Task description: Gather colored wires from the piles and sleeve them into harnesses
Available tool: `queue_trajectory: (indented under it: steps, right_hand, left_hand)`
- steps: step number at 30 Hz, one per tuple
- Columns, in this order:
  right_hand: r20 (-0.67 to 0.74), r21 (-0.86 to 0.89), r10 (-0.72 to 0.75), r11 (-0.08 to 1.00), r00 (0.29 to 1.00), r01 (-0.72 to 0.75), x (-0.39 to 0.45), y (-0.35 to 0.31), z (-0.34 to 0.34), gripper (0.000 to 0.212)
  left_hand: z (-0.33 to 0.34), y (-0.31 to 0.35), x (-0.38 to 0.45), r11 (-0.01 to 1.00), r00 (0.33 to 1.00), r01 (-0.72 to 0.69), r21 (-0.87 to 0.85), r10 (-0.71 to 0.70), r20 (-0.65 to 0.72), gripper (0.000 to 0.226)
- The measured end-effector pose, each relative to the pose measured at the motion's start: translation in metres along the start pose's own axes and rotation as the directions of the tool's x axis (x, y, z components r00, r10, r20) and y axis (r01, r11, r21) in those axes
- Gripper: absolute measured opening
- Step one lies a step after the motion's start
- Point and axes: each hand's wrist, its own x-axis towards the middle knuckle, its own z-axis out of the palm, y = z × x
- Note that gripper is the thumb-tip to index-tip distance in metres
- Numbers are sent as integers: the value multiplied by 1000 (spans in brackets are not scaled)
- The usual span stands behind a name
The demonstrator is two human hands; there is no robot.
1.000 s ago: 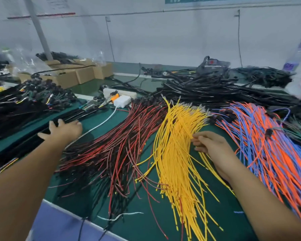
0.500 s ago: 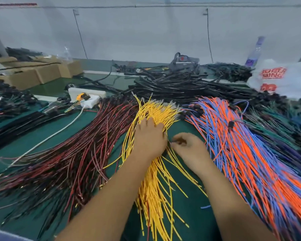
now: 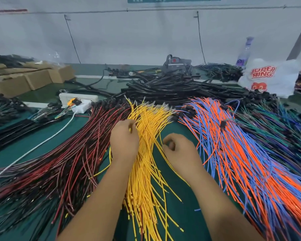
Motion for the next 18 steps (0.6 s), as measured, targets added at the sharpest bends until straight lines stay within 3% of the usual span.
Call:
queue_trajectory:
  steps: [2, 3, 5, 9, 14, 18]
  right_hand:
    - [-27, 175, 29, 984, 999, -24, 0, -4, -1, 11]
    - [-19, 282, 61, 958, 998, -53, 1, -6, -3, 15]
    - [-14, 439, 140, 890, 990, -120, 2, -6, -6, 25]
    - [-23, 629, 252, 756, 968, -181, 3, -1, -11, 24]
    - [78, 844, 286, 492, 955, -216, 4, -7, -15, 33]
    - [62, 951, 388, 258, 920, -173, 6, -12, -19, 25]
  left_hand:
    - [-2, 10, -5, 958, 955, -287, -16, 287, 77, 22]
    - [-2, 14, -9, 903, 890, -428, -21, 426, 162, 21]
    - [-1, 19, -15, 806, 761, -591, -37, 573, 304, 22]
    - [-9, 25, -19, 747, 710, -659, -88, 656, 256, 25]
    - [-12, 40, -33, 485, 479, -875, -8, 866, 145, 20]
    - [-25, 40, -26, 492, 468, -869, -57, 852, 234, 30]
